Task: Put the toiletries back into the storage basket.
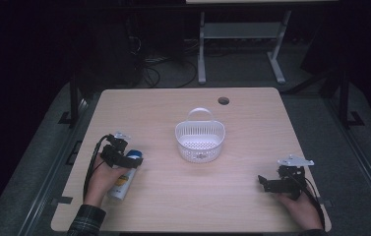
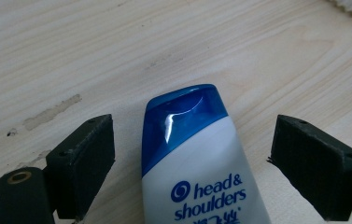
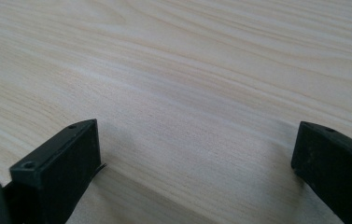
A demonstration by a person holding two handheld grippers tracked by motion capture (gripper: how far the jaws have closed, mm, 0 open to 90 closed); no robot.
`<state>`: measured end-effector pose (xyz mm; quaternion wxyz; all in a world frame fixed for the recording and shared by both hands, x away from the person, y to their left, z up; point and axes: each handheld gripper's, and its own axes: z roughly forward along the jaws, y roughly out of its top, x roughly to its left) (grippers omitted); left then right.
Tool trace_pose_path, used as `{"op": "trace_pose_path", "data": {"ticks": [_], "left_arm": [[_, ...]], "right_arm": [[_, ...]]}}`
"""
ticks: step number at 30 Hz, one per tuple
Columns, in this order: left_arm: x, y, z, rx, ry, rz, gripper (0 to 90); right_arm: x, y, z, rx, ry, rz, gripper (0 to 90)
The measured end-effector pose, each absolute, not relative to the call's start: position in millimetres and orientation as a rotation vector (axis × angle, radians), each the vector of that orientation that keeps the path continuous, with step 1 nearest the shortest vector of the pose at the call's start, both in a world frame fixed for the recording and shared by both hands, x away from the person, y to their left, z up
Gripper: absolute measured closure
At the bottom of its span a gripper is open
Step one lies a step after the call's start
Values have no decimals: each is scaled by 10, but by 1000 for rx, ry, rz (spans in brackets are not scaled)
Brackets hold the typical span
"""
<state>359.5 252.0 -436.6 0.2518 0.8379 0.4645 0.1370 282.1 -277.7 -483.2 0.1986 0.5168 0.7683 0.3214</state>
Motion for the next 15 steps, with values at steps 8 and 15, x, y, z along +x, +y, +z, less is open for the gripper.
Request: {"op": "trace_pose_path", "data": {"ticks": [8, 15], "left_arm": [[3620, 2547, -4438, 2312, 1302, 361, 135], [3636, 2550, -4469, 2335, 1318, 324, 145]], "right_arm": [[2835, -2774, -4833, 1438, 2153, 902, 8], [2835, -2773, -4833, 1438, 2153, 902, 8]]}}
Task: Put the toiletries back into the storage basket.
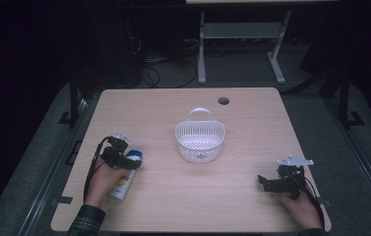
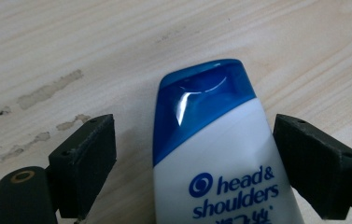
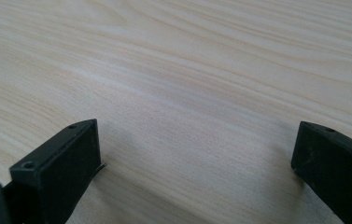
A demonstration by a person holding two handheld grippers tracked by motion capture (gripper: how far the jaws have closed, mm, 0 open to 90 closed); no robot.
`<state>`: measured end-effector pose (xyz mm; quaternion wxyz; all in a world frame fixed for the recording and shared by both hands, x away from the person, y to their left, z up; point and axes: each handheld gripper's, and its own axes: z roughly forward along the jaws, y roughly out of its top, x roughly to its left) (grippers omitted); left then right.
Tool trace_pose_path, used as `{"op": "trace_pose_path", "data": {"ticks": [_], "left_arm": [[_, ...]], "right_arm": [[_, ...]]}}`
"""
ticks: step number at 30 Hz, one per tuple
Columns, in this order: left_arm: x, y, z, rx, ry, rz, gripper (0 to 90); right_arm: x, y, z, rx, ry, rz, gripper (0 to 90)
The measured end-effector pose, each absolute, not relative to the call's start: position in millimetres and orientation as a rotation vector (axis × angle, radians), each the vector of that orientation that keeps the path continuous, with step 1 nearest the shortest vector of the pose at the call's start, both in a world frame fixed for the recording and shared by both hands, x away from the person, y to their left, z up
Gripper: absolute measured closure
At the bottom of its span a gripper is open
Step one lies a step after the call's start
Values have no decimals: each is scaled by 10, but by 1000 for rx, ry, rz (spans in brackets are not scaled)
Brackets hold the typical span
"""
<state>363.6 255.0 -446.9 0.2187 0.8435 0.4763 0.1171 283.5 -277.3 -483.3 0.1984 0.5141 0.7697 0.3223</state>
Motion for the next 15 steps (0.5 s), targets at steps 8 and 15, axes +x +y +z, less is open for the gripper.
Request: {"op": "trace_pose_path", "data": {"ticks": [8, 15], "left_arm": [[3634, 2521, -4501, 2367, 1324, 317, 165], [3615, 2521, -4481, 2366, 1314, 327, 297]], "right_arm": [[2835, -2773, -4833, 1438, 2154, 902, 8], [2836, -2773, -4833, 1438, 2154, 902, 8]]}}
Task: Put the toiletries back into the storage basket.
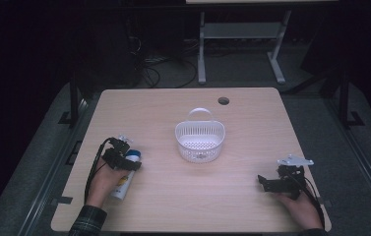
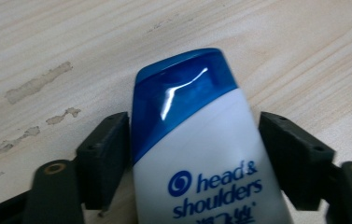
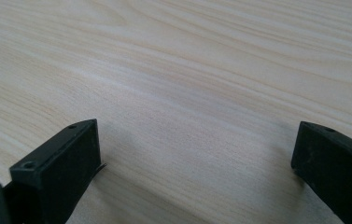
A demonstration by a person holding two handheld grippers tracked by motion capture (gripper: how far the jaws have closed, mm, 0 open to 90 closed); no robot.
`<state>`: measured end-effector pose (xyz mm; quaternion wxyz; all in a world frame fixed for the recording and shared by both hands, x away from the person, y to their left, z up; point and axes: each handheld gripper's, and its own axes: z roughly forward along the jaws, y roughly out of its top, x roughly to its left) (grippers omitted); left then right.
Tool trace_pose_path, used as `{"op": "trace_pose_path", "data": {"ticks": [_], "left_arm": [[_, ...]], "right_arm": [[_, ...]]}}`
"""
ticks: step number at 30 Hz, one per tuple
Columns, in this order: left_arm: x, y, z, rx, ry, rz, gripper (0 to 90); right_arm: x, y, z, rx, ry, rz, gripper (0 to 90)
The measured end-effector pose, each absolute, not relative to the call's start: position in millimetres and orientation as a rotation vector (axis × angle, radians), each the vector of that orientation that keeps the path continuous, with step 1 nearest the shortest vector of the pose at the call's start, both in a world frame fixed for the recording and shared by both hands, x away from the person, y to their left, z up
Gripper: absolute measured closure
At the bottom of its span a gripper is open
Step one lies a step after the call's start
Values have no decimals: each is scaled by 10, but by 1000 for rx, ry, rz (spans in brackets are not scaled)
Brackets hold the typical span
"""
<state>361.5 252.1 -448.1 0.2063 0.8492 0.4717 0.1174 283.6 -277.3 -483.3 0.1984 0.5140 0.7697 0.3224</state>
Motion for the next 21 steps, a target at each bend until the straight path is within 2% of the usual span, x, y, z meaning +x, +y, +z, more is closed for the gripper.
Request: {"op": "trace_pose_path", "data": {"ticks": [21], "left_arm": [[3602, 2505, -4428, 2353, 1280, 290, 354]], "right_arm": [[2836, -2774, -4833, 1438, 2154, 902, 8]]}}
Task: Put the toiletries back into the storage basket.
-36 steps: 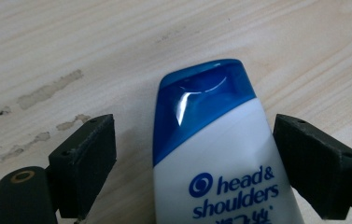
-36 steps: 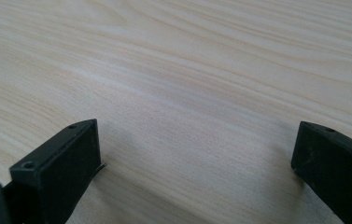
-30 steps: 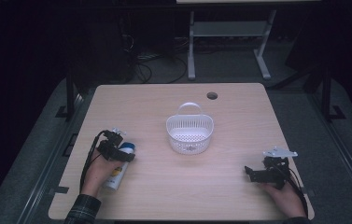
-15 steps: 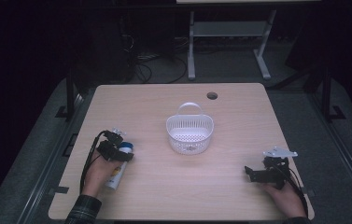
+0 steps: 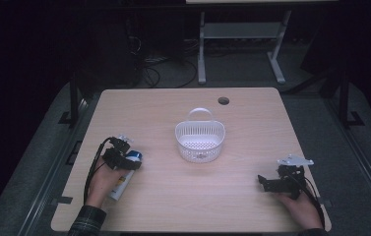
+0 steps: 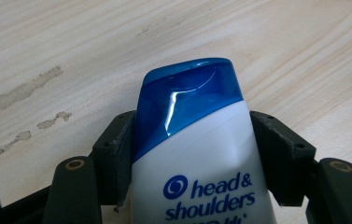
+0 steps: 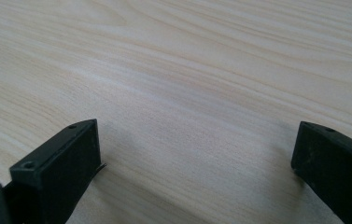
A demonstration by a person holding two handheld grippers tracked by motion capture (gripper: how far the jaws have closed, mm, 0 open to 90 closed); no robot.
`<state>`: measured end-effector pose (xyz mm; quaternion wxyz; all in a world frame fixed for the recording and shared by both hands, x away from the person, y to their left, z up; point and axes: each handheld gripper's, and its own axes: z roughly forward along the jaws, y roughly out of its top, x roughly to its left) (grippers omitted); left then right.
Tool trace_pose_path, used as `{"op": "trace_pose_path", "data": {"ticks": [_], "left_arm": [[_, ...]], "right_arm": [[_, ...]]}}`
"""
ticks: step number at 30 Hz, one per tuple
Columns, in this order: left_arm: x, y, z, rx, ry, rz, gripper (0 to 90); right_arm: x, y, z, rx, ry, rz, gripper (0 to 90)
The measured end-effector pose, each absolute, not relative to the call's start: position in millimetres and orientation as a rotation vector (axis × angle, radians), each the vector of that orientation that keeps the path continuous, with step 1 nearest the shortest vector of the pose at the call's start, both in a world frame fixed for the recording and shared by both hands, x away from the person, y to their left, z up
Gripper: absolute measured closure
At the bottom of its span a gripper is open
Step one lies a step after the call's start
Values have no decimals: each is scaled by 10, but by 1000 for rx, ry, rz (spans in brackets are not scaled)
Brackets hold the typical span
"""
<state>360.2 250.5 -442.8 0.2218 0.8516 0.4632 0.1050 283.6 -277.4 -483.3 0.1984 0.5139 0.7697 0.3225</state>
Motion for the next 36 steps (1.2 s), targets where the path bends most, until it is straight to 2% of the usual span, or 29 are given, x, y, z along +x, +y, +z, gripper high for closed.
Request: {"op": "trace_pose_path", "data": {"ticks": [15, 36], "left_arm": [[3492, 2514, -4264, 2300, 1129, 298, 361], [3367, 2779, -4036, 2130, 936, 185, 364]], "right_arm": [[2836, -2774, -4833, 1438, 2154, 902, 8], [2836, -2774, -4833, 1438, 2154, 902, 8]]}}
